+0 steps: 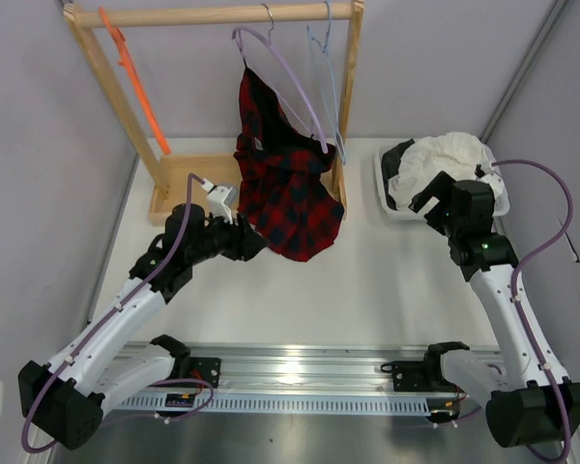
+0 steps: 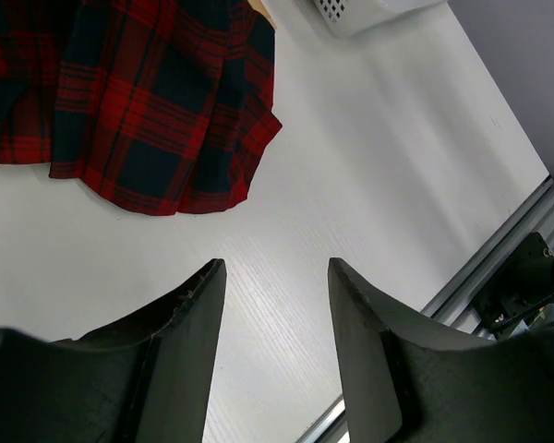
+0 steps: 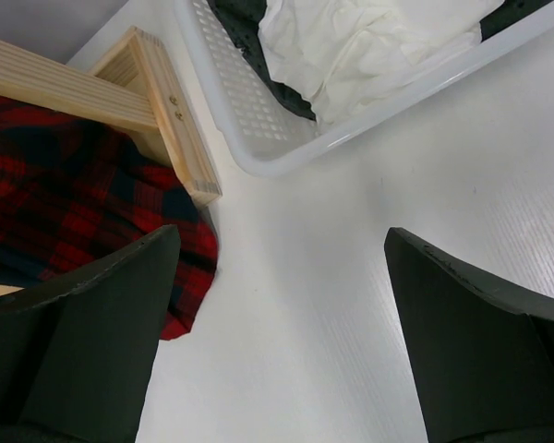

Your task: Place the skirt on the hanger

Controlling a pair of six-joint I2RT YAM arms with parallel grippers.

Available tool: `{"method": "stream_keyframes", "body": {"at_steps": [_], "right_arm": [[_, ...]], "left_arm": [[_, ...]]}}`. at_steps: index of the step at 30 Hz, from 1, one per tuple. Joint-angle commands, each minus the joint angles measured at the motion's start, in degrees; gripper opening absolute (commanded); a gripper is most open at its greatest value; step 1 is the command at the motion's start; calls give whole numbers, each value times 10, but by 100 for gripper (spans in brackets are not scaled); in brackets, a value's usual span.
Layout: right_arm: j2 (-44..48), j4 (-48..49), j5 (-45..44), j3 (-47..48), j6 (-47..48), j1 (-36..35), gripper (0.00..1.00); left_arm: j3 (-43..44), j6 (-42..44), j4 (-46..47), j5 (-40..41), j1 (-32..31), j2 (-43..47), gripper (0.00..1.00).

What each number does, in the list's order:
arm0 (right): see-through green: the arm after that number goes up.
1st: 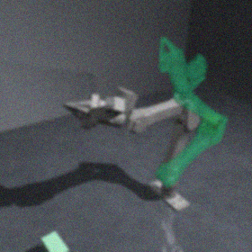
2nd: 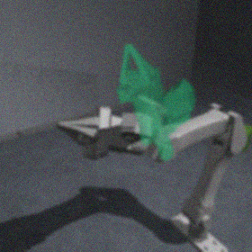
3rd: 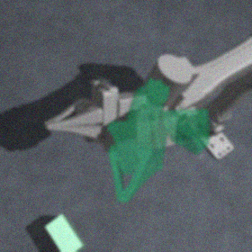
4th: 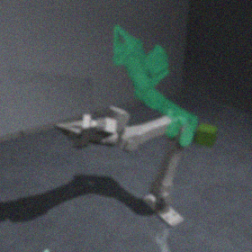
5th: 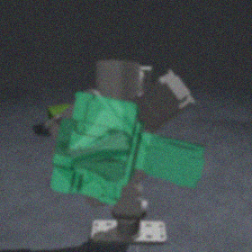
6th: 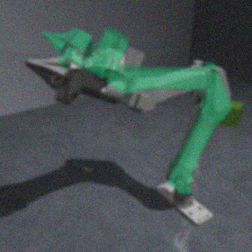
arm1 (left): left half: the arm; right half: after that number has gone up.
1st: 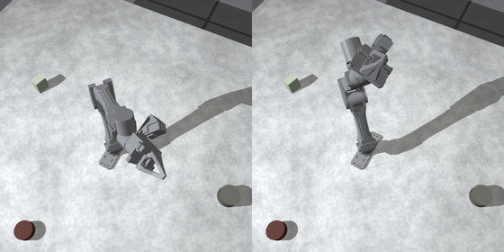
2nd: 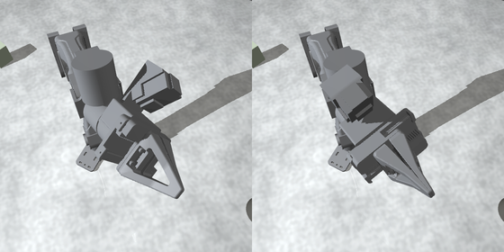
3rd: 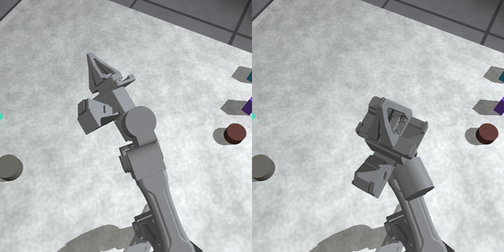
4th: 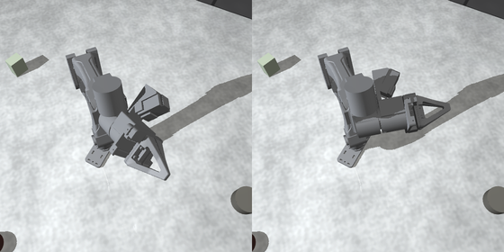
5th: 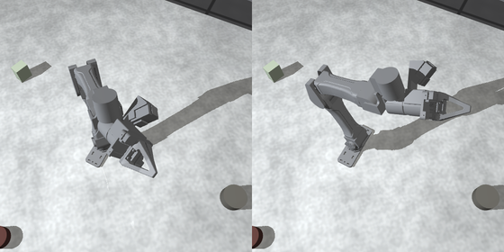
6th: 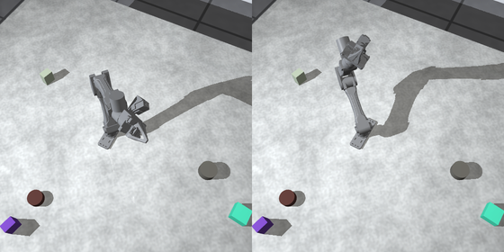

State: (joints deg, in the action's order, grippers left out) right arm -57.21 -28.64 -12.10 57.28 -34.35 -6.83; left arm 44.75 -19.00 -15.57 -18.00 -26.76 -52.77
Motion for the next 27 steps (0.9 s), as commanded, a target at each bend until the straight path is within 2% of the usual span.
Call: {"method": "stream_keyframes", "body": {"at_steps": [1, 6, 8, 11, 14, 27], "right_arm": [[-13, 19, 1, 39, 23, 8, 99], [-126, 17, 66, 121, 40, 58, 97], [-181, 21, 62, 143, 45, 63, 95], [-256, 18, 68, 188, 45, 109, 93], [-308, 20, 114, 214, 44, 145, 90], [-420, 23, 90, 218, 88, 186, 90]], "left_arm": [[1, 12, 9, 6, -2, 10, 54], [1, 13, 10, 7, -2, 10, 54], [-1, 13, 8, 7, -2, 11, 54], [-1, 12, 9, 10, -3, 14, 54], [-1, 13, 9, 16, -3, 16, 54], [3, 14, 5, 14, -3, 14, 54]]}}
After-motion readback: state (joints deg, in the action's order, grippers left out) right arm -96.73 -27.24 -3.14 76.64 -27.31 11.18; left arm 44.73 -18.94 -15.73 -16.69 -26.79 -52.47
